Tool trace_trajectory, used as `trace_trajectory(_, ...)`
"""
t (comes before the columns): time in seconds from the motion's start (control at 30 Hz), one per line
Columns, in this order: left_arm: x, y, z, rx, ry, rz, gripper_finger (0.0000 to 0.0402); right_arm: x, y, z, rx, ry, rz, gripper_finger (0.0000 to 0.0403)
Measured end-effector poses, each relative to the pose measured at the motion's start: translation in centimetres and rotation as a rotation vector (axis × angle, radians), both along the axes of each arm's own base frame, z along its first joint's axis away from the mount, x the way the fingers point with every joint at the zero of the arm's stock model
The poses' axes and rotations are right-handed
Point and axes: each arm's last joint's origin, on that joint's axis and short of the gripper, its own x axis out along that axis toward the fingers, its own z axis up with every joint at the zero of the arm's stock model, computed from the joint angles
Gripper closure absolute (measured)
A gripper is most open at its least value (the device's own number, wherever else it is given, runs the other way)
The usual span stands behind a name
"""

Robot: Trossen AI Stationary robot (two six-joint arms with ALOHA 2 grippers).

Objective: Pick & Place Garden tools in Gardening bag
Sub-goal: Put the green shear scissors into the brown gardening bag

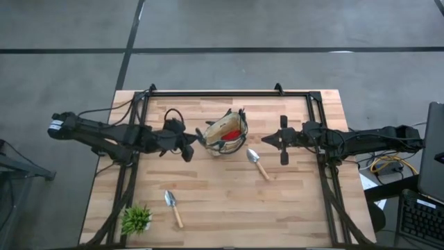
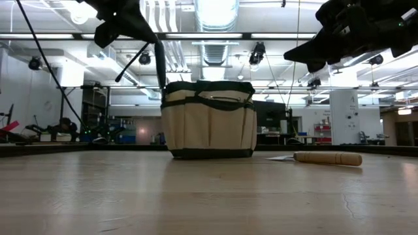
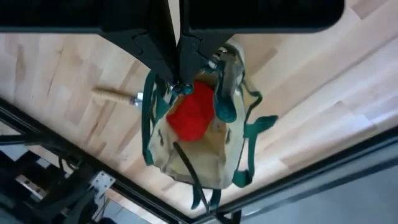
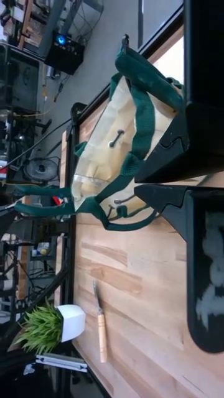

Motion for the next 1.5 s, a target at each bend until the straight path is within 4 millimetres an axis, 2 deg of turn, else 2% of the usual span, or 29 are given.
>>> trace_trajectory(0.3, 0.8, 0.5, -1.1, 0.003, 0.066, 0.033, 0.0392, 0.0, 0.0, 0.1, -0.006, -0.012, 0.001, 0.0394)
trace_trajectory(0.47, 1.8, 0.3, -2.1, -0.060, 0.106, -0.005, 0.0392, 0.0, 0.0, 0.0, -0.007, -0.008, 0.001, 0.0394)
trace_trajectory(0.7, 2.6, 0.9, -3.4, 0.013, 0.194, 0.030, 0.0392, 0.0, 0.0, 0.0, -0.006, -0.010, 0.001, 0.0394)
trace_trajectory(0.87, 2.4, 1.6, -3.7, 0.084, 0.250, 0.076, 0.0392, 0.0, 0.0, 0.0, -0.006, -0.010, 0.001, 0.0394)
trace_trajectory(1.13, 2.8, 2.0, -4.4, -0.062, 0.287, -0.036, 0.0392, 0.0, 0.0, 0.0, -0.007, -0.010, 0.002, 0.0394)
trace_trajectory(1.3, 3.0, 2.3, -4.8, -0.002, 0.334, -0.053, 0.0392, 0.0, 0.0, 0.0, 0.002, -0.011, 0.000, 0.0394)
trace_trajectory(1.5, 2.0, 3.4, -4.9, 0.054, 0.414, 0.011, 0.0392, 0.0, 0.0, 0.0, 0.002, -0.011, 0.000, 0.0394)
